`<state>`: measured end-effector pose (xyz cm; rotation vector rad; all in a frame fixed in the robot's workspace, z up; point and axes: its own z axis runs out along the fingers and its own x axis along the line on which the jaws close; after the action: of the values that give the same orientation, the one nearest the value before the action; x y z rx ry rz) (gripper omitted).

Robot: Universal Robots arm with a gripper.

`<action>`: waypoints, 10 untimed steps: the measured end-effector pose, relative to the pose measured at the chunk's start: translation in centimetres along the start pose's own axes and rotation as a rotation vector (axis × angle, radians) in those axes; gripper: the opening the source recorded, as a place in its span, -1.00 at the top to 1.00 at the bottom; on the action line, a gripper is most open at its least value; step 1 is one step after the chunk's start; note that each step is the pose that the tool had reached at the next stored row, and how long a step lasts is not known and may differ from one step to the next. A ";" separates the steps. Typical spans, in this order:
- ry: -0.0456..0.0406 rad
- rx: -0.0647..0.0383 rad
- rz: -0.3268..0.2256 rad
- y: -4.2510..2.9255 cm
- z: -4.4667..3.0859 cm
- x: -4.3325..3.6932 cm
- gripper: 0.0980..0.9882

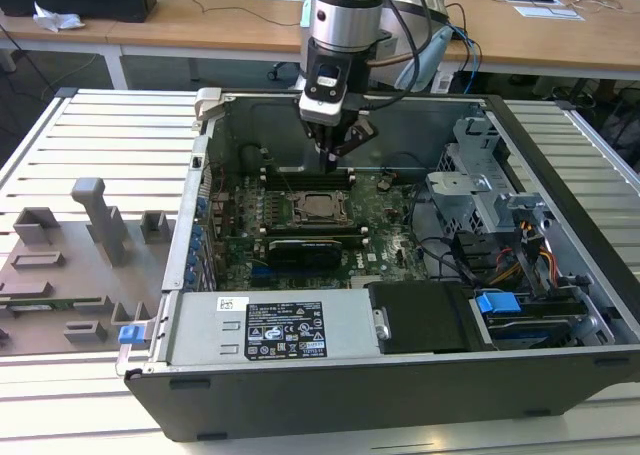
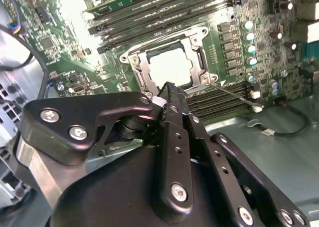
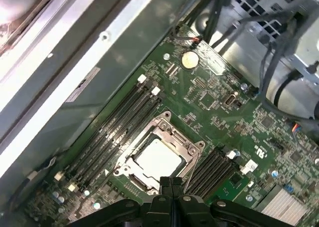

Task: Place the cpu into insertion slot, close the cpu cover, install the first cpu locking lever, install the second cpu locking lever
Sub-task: 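Install the first cpu locking lever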

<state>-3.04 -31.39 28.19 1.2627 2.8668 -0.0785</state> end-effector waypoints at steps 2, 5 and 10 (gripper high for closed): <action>-0.0014 -0.001 -0.032 0.00 0.00 0.00 0.98; -0.0037 -0.002 -0.086 0.00 0.00 0.00 0.98; -0.0071 -0.005 -0.167 0.00 0.00 0.00 0.98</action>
<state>-3.04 -31.39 28.19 1.0172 2.9585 -0.0771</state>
